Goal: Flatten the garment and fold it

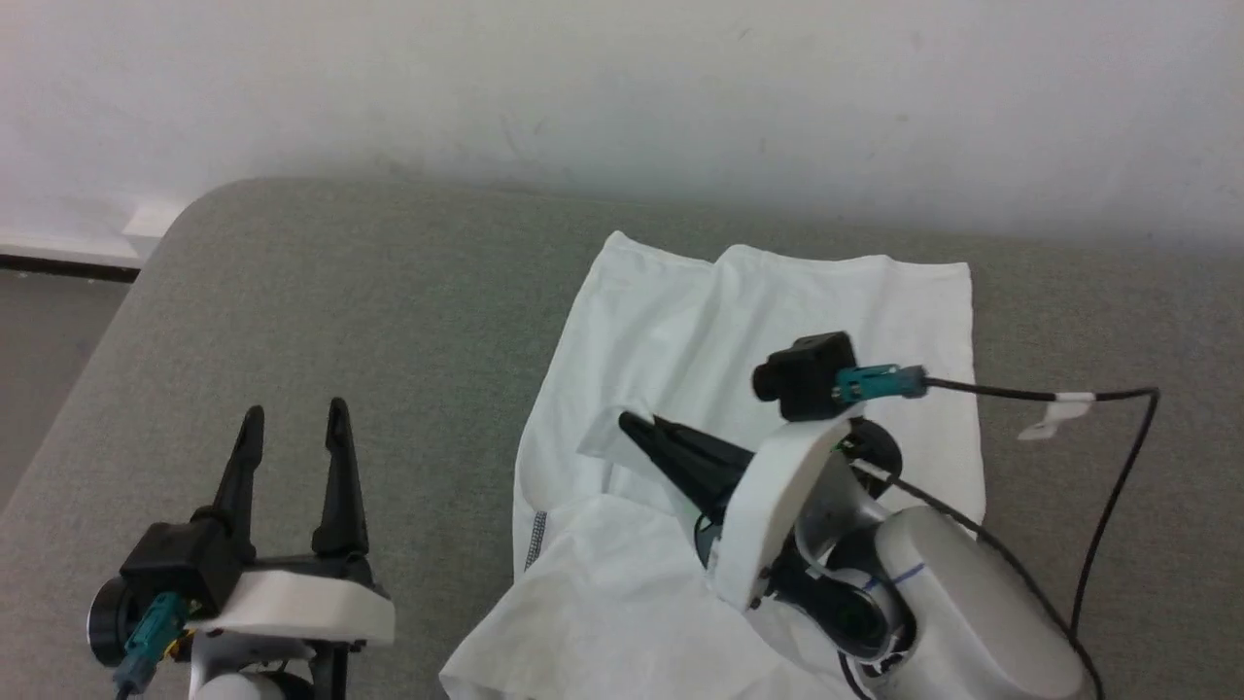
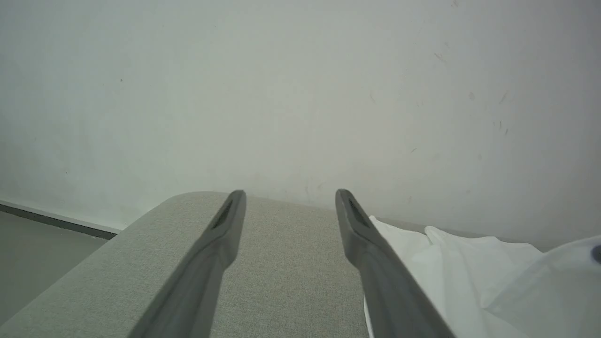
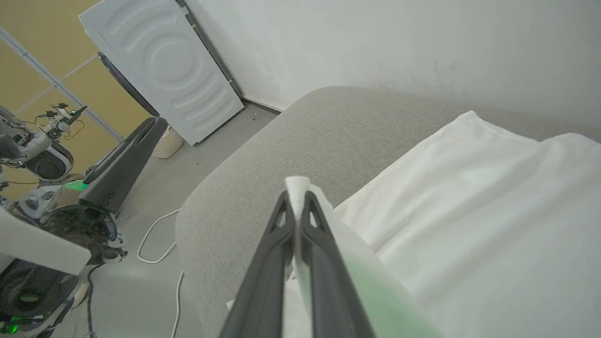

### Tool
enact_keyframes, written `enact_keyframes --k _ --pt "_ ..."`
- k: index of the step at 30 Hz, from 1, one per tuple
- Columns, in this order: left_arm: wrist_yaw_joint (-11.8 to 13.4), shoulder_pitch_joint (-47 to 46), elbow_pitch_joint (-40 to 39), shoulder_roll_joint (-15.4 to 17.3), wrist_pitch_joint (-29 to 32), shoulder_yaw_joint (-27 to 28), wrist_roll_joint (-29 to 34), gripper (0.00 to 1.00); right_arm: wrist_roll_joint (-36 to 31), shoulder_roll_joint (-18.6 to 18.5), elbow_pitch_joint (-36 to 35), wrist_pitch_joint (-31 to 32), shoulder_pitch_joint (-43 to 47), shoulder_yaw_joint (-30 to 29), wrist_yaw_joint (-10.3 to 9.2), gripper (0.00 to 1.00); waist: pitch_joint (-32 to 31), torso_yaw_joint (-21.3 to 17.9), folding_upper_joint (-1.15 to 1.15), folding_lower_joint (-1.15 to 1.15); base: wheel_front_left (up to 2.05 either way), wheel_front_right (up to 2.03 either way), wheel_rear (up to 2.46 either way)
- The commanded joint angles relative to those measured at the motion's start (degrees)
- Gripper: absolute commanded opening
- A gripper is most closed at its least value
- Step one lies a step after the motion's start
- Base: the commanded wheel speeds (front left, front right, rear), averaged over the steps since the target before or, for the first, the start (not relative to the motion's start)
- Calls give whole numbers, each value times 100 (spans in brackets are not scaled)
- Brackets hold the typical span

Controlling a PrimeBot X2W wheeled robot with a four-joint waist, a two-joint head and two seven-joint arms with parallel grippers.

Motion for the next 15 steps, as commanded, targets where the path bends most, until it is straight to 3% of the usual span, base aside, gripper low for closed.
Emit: enact_keyframes --k 1,7,9,12,13,14,15 --pt "-43 -119 27 -24 -20 -39 -29 100 -101 15 182 -130 -122 104 -4 0 183 179 0 0 0 0 0" --pt "-75 -302 268 -104 -131 -164 -69 100 -73 72 1472 -655 -442 1219 -4 1 437 347 0 0 0 0 0" --pt "-78 -347 347 -113 -170 -178 -78 100 -21 76 1778 -818 -496 1634 -4 28 489 363 0 0 0 0 0" --pt "-73 -372 442 -114 -215 -187 -81 100 220 77 2019 -1045 -571 2199 -4 50 508 352 0 0 0 0 0" --pt "-68 -370 474 -106 -226 -179 -83 100 281 78 2058 -1171 -613 2331 -4 85 496 335 0 0 0 0 0" --pt "-61 -363 502 -96 -236 -169 -84 100 336 78 2096 -1328 -659 2425 -4 100 478 312 0 0 0 0 0" --pt "-53 -355 528 -87 -243 -160 -85 100 399 78 2107 -1475 -708 2518 -4 100 454 285 0 0 0 0 0"
